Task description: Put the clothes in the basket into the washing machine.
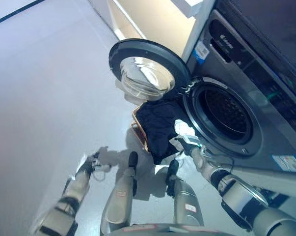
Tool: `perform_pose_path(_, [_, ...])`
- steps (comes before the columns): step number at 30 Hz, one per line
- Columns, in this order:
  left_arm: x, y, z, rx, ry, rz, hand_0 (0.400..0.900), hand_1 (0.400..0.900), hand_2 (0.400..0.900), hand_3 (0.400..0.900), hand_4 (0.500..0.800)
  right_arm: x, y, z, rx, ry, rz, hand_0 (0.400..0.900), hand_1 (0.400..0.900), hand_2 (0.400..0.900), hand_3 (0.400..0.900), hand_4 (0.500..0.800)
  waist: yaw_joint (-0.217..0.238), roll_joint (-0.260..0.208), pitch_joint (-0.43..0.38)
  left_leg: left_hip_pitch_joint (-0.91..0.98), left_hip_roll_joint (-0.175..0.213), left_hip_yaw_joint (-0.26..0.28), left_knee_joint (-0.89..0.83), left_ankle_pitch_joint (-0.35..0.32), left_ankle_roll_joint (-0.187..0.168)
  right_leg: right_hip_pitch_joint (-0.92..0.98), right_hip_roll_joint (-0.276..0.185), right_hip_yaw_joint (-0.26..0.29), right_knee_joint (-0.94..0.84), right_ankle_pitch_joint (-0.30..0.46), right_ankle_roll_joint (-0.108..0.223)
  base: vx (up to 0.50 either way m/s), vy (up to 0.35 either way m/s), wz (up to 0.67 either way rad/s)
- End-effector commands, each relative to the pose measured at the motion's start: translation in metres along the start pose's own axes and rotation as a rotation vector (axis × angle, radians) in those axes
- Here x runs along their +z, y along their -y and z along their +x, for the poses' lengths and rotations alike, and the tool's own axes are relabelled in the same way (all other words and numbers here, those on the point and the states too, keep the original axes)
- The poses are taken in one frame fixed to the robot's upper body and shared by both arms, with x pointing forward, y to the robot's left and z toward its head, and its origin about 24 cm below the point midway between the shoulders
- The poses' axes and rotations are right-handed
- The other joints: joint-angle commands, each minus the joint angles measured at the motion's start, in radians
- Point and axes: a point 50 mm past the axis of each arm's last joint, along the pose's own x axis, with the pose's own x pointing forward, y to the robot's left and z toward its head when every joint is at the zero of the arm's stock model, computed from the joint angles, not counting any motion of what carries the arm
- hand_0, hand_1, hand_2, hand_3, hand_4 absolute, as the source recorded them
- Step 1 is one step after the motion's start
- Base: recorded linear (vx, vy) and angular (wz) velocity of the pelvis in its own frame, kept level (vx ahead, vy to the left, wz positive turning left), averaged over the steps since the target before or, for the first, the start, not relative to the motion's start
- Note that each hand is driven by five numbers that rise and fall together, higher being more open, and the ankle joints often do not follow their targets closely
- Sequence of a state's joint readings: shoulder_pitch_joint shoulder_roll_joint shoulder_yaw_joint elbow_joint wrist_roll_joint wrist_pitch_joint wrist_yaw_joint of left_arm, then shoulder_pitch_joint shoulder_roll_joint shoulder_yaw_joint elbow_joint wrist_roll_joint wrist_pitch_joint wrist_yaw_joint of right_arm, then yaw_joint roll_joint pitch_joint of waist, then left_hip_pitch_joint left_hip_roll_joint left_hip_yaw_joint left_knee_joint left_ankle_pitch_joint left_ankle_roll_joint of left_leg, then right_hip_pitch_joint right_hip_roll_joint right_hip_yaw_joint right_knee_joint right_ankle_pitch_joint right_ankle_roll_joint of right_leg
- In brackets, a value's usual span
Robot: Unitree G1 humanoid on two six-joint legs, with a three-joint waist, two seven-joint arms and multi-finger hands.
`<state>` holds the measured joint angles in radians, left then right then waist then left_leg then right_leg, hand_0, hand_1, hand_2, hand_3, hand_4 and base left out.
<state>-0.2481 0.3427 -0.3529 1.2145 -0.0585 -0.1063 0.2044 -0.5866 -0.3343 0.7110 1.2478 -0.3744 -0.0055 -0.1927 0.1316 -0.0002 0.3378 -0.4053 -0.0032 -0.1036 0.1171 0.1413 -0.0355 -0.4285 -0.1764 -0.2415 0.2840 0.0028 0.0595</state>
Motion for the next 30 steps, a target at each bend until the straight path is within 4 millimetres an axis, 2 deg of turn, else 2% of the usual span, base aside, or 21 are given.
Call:
perform_pose_path(1, [-0.025, -0.015, -0.003, 0.072, -0.087, 0.058, 0.9, 0.9, 0.9, 0.9, 0.8, -0.041, 0.033, -0.003, -0.157, -0.116, 0.009, 0.9, 0.9, 0.9, 0.9, 0.8, 0.046, 0.017, -0.002, -0.074, -0.002, -0.059, -0.023, 0.016, -0.022, -0.067, -0.054, 0.01, 0.049, 0.046, 0.016, 0.03, -0.177, 0.44])
perform_pose_path(3, [-0.018, -0.016, -0.001, 0.094, -0.065, 0.065, 0.9, 0.9, 0.9, 0.9, 0.8, -0.044, 0.046, -0.002, -0.209, -0.124, -0.018, 0.9, 0.9, 0.9, 0.9, 0.8, 0.053, 0.033, 0.006, -0.095, 0.003, -0.063, -0.025, 0.02, -0.027, -0.093, -0.06, -0.001, 0.076, 0.03, 0.015, 0.06, -0.13, 0.19])
perform_pose_path(4, [-0.016, -0.015, -0.001, 0.099, -0.058, 0.057, 0.9, 0.9, 0.9, 0.9, 0.8, -0.047, 0.056, -0.002, -0.231, -0.13, -0.045, 0.9, 0.9, 0.9, 0.9, 0.8, 0.055, 0.038, 0.009, -0.092, 0.005, -0.061, -0.027, -0.003, -0.031, -0.108, -0.063, 0.009, 0.11, -0.008, 0.022, 0.08, -0.079, 0.02])
perform_pose_path(5, [-0.016, -0.015, -0.001, 0.099, -0.058, 0.056, 0.9, 0.9, 0.9, 0.9, 0.8, -0.047, 0.056, -0.002, -0.231, -0.13, -0.046, 0.9, 0.9, 0.9, 0.9, 0.8, 0.055, 0.038, 0.008, -0.093, 0.004, -0.06, -0.026, -0.003, -0.031, -0.11, -0.064, 0.009, 0.111, -0.009, 0.022, 0.07, -0.077, 0.01])
perform_pose_path(7, [-0.007, -0.013, 0.001, 0.109, -0.034, 0.031, 0.9, 0.9, 0.9, 0.9, 0.8, -0.058, 0.086, -0.003, -0.295, -0.17, -0.086, 0.9, 0.9, 0.9, 0.9, 0.8, 0.062, 0.062, 0.021, -0.132, 0.006, -0.05, -0.019, 0.003, -0.036, -0.159, -0.072, 0.022, 0.146, -0.02, 0.022, -0.02, -0.03, -0.06])
perform_pose_path(9, [0.0, -0.007, 0.001, 0.104, -0.01, 0.02, 0.9, 0.9, 0.9, 0.9, 0.8, -0.064, 0.097, -0.005, -0.321, -0.193, -0.102, 0.9, 0.9, 0.9, 0.9, 0.8, 0.067, 0.076, 0.029, -0.152, 0.005, -0.044, -0.009, 0.003, -0.036, -0.186, -0.075, 0.031, 0.17, -0.03, 0.021, -0.01, -0.024, -0.07])
perform_pose_path(11, [0.011, -0.004, 0.003, 0.11, 0.022, 0.005, 0.9, 0.9, 0.9, 0.9, 0.8, -0.07, 0.115, -0.008, -0.366, -0.217, -0.127, 0.9, 0.9, 0.9, 0.9, 0.8, 0.07, 0.094, 0.044, -0.183, 0.001, -0.041, 0.009, 0.005, -0.04, -0.225, -0.084, 0.04, 0.21, -0.047, 0.018, -0.02, -0.038, 0.1])
perform_pose_path(18, [0.049, -0.004, 0.008, 0.143, 0.122, -0.035, 0.9, 0.9, 0.9, 0.9, 0.8, -0.085, 0.158, -0.018, -0.479, -0.292, -0.117, 0.9, 0.9, 0.9, 0.9, 0.8, 0.067, 0.122, 0.077, -0.317, -0.026, -0.016, 0.135, -0.024, -0.055, -0.353, -0.105, 0.076, 0.382, -0.114, 0.0, -0.02, -0.029, 0.11])
perform_pose_path(21, [0.06, -0.004, 0.009, 0.161, 0.144, -0.055, 0.9, 0.9, 0.9, 0.9, 0.8, -0.091, 0.166, -0.022, -0.506, -0.315, -0.08, 0.9, 0.9, 0.9, 0.9, 0.8, 0.059, 0.124, 0.082, -0.408, -0.037, -0.004, 0.25, -0.068, -0.052, -0.431, -0.114, 0.106, 0.483, -0.154, -0.016, -0.01, -0.008, 0.03])
perform_pose_path(25, [0.065, -0.002, 0.009, 0.17, 0.153, -0.07, 0.9, 0.9, 0.9, 0.9, 0.8, -0.095, 0.171, -0.024, -0.521, -0.333, -0.051, 0.9, 0.9, 0.9, 0.9, 0.8, 0.058, 0.126, 0.078, -0.497, -0.049, 0.007, 0.364, -0.116, -0.046, -0.513, -0.124, 0.133, 0.573, -0.186, -0.033, 0.0, -0.003, 0.02])
perform_pose_path(28, [0.07, 0.002, 0.008, 0.17, 0.162, -0.084, 0.9, 0.9, 0.9, 0.9, 0.8, -0.098, 0.17, -0.025, -0.526, -0.345, -0.019, 0.9, 0.9, 0.9, 0.9, 0.8, 0.054, 0.118, 0.07, -0.574, -0.052, 0.019, 0.462, -0.157, -0.034, -0.585, -0.113, 0.16, 0.634, -0.205, -0.05, -0.02, 0.006, -0.02])
perform_pose_path(29, [0.084, -0.005, -0.002, 0.176, 0.321, -0.118, 0.9, 0.9, 0.9, 0.9, 0.8, -0.113, 0.179, -0.034, -0.557, -0.375, 0.042, 0.9, 0.9, 0.9, 0.9, 0.8, 0.077, 0.139, 0.068, -0.614, -0.067, 0.019, 0.502, -0.173, -0.028, -0.616, -0.116, 0.166, 0.659, -0.221, -0.058, -0.02, 0.011, 0.08])
perform_pose_path(30, [0.083, -0.005, -0.002, 0.176, 0.32, -0.117, 0.9, 0.9, 0.9, 0.9, 0.8, -0.113, 0.178, -0.034, -0.556, -0.375, 0.042, 0.9, 0.9, 0.9, 0.9, 0.8, 0.077, 0.139, 0.065, -0.616, -0.067, 0.019, 0.503, -0.174, -0.028, -0.618, -0.116, 0.166, 0.66, -0.221, -0.058, -0.04, 0.023, 0.17])
